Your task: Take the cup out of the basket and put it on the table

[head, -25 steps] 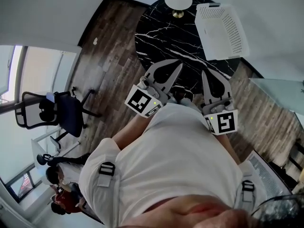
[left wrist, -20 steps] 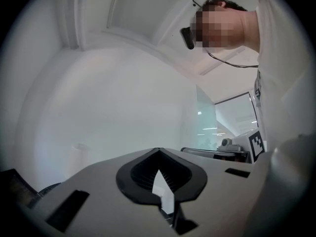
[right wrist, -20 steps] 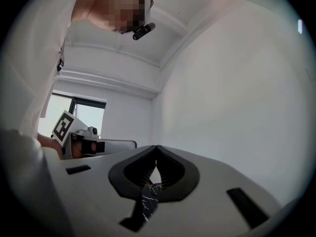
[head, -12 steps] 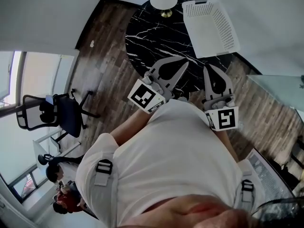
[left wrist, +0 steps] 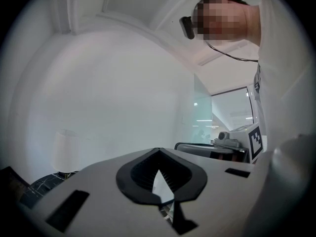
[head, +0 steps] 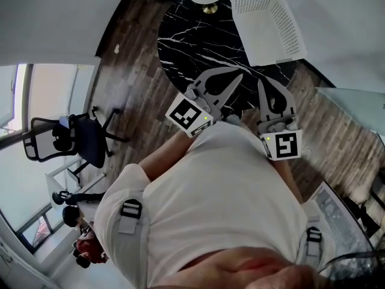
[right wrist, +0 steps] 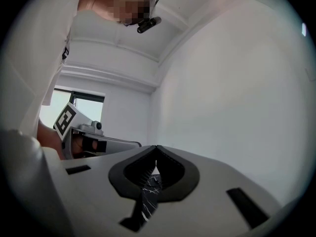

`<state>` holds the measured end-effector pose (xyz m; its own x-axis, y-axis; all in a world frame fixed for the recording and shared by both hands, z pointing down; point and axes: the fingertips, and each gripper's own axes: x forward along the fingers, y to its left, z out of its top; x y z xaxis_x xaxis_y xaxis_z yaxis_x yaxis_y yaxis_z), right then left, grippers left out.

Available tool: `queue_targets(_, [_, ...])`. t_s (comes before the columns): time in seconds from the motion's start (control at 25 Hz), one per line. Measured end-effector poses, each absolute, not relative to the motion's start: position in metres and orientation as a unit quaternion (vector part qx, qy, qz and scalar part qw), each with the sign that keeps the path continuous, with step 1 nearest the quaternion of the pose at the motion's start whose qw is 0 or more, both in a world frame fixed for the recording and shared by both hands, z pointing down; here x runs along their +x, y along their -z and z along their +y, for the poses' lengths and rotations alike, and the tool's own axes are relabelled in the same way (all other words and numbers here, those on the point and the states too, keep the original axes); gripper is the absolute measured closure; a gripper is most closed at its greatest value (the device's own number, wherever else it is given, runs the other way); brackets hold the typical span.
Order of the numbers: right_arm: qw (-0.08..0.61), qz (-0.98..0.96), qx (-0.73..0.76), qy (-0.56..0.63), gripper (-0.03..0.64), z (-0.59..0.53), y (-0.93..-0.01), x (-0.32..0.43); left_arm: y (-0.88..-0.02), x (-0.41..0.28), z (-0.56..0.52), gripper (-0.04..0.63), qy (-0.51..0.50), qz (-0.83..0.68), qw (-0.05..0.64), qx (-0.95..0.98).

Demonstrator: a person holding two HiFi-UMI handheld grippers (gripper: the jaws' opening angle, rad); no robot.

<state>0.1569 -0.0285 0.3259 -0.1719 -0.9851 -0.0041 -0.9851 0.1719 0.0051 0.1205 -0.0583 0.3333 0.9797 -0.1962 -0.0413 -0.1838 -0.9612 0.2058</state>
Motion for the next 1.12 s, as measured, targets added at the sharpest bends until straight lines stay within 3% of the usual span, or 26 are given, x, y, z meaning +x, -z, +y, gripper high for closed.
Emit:
queue_targets(0.72, [0.046,-0.762,0.645,-0.026,0.611,-0.056,-0.376,0.172,-0.378,0.135,-0.086,0.591,0.001,-0.103,0.131,0.986])
queue_targets(1.12, [0.196,-0.783,0.589,0.025,0.601,-0.109,-0.415,0.213,-0.407,0.172,-0.132,0.591,-0.026,-0.094,0.12,0.988])
